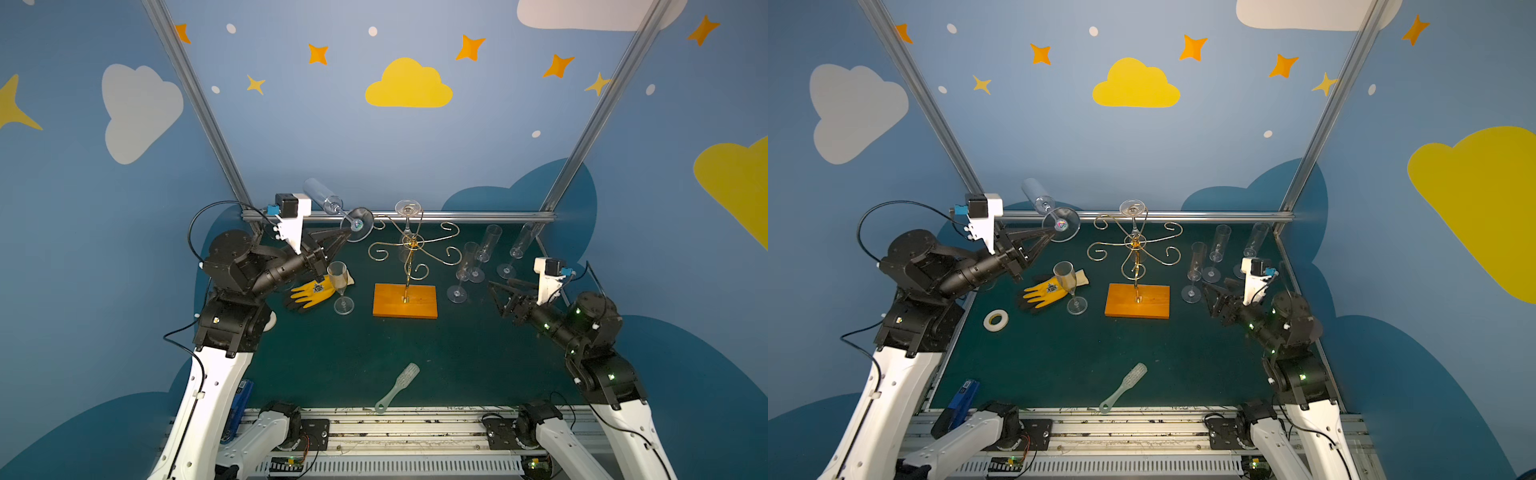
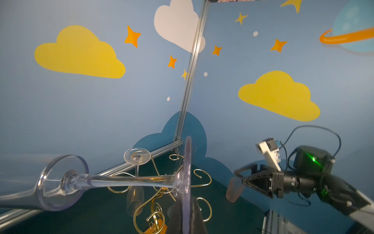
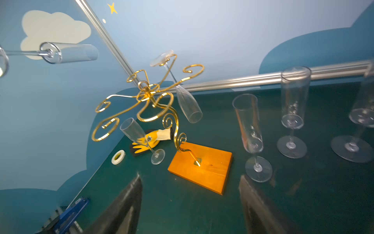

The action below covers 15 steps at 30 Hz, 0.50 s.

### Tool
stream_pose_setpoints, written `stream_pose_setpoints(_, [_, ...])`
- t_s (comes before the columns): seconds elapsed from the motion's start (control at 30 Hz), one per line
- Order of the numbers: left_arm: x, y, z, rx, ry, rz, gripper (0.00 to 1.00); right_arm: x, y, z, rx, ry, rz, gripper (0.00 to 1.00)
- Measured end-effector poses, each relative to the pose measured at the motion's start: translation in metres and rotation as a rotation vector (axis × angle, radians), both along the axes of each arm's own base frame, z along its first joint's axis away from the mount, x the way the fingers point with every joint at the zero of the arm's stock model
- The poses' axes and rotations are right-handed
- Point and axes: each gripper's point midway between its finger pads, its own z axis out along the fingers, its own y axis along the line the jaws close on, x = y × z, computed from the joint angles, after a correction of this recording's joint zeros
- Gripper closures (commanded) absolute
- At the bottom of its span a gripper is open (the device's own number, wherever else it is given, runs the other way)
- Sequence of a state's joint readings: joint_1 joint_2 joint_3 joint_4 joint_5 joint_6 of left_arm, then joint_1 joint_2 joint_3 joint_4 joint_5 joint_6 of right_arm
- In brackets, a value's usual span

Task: Take the wine glass off the wine glass rack
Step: Pick up the wine glass from the wine glass rack.

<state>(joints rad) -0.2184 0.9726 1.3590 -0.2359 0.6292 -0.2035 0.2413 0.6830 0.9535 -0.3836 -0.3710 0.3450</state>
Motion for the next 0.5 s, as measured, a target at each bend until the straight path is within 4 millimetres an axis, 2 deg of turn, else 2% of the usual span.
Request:
stream_pose_setpoints(0.17, [-0.02, -0.019, -0.008, 0.115, -0.108, -0.062, 0.97, 0.007, 0.023, 0.053, 0.044, -0.013, 0.116, 0.29])
stream_pose_setpoints(0.3, [-0.038, -0.028, -0.005, 0.179, -0.22, -0.092, 0.97, 0.003, 0.047, 0.091, 0.075, -0.035, 0.228, 0.3])
stream_pose_setpoints(0.5, [-0.055, -0.045, -0.009, 0.274, -0.329, -0.136, 0.97, -0.013, 0.085, 0.124, 0.1, -0.053, 0.415, 0.3])
